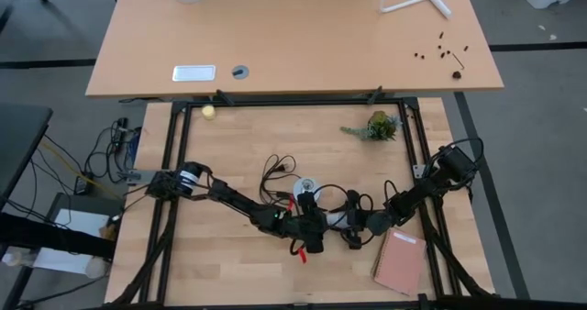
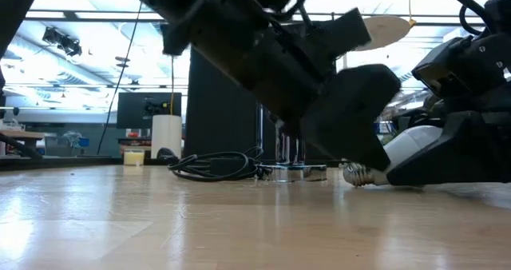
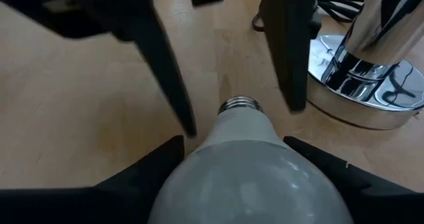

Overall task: Screw lightbulb
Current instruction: Insert the white lightbulb into the metallic lamp

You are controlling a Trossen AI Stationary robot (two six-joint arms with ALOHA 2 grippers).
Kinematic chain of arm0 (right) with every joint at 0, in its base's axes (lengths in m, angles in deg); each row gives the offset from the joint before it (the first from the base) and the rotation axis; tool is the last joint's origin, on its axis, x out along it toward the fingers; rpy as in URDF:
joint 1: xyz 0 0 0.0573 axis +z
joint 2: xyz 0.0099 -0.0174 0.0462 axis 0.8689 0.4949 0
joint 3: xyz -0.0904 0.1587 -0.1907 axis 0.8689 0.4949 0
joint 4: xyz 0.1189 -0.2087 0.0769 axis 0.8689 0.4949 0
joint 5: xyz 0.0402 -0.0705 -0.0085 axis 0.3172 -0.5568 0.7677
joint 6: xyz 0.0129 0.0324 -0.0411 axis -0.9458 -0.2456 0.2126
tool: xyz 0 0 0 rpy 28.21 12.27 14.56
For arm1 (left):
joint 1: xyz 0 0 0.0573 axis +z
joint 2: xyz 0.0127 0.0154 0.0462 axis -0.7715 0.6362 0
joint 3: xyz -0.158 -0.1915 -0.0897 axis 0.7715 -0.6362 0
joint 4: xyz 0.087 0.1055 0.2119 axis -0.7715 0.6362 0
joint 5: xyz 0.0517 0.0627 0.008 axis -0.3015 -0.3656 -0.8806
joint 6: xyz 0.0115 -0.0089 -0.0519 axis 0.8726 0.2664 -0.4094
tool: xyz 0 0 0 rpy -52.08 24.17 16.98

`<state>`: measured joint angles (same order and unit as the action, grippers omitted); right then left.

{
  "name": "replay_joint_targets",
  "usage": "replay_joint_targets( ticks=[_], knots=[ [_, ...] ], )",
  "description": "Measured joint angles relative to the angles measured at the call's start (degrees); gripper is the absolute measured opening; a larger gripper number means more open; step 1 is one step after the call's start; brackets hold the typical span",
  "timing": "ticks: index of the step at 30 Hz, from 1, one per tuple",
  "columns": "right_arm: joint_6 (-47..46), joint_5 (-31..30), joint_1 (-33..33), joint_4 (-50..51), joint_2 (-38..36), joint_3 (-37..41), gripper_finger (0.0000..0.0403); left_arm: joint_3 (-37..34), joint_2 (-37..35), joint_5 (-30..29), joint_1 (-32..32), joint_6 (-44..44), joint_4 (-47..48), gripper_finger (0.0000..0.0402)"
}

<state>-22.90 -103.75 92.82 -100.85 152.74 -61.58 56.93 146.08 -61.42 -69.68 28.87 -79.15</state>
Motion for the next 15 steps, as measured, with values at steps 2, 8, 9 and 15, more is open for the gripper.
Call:
replay_joint_targets(
  ticks=[2,8,9,15],
  knots=[
    [-0.2,0.1,0.0,-0.2,0.0,0.0,0.0257,0.0,-1.2,-0.7,-0.1,0.1,-0.1,0.0248],
    [-0.4,1.3,0.0,-0.8,0.0,0.0,0.0274,0.0,-6.1,-3.1,-0.1,0.2,3.5,0.0248],
    [-0.4,1.8,0.0,-0.9,0.0,0.0,0.0271,0.0,-6.9,-3.6,-0.1,0.2,4.1,0.0248],
    [0.5,5.6,0.0,0.7,-3.6,0.0,0.0255,0.0,-11.2,-8.5,-0.9,1.1,5.7,0.0248]
  ],
)
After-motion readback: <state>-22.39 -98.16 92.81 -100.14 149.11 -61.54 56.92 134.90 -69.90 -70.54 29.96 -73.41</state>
